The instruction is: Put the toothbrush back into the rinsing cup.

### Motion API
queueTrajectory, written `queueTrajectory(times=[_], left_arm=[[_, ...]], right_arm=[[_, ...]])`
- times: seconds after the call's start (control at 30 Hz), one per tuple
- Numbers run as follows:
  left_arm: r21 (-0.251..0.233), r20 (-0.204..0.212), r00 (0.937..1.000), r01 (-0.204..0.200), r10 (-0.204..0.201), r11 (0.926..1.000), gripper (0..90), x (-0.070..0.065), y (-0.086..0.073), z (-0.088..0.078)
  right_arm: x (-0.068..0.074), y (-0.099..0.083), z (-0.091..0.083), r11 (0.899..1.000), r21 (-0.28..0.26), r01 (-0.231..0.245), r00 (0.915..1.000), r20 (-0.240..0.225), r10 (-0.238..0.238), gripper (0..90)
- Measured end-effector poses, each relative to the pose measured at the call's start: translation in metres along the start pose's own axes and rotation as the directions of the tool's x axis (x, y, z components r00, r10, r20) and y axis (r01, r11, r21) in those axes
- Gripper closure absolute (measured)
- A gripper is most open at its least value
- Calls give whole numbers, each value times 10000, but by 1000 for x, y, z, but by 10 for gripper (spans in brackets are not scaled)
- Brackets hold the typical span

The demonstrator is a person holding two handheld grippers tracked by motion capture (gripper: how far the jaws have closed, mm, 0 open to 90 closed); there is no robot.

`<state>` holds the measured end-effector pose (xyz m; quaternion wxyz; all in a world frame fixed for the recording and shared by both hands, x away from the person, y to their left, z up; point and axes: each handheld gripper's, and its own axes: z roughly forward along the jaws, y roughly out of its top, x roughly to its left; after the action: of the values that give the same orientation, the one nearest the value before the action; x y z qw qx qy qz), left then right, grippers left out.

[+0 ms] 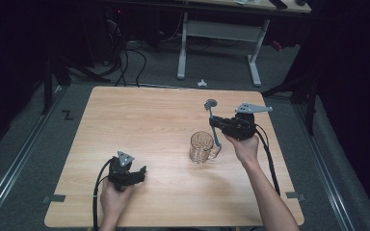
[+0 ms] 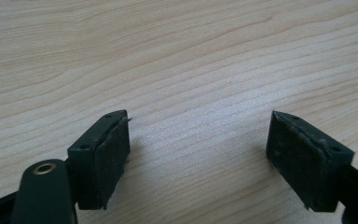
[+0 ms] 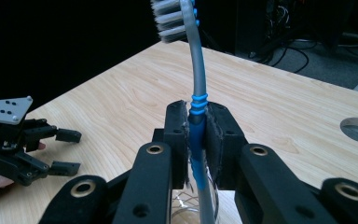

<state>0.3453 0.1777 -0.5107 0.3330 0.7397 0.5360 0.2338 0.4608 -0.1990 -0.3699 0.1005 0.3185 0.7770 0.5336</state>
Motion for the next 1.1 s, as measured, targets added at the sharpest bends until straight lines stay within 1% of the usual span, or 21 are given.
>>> queueTrajectory(times=[0.37,0.67,0.8,1.1], left_arm=[[-28,-10,10000,28,-28,10000,221,0,0,0],[-28,-9,10000,24,-24,10000,220,0,0,0],[-31,-10,10000,27,-27,10000,220,0,0,0],[-26,-11,10000,22,-22,10000,220,0,0,0]], right_arm=[[0,-1,-11,10000,39,84,9999,132,-84,795],[0,-6,-18,9995,296,87,9997,232,-94,794],[0,-8,-22,9994,330,88,9996,279,-97,794],[3,-12,-26,9980,550,300,9985,451,-325,794]])
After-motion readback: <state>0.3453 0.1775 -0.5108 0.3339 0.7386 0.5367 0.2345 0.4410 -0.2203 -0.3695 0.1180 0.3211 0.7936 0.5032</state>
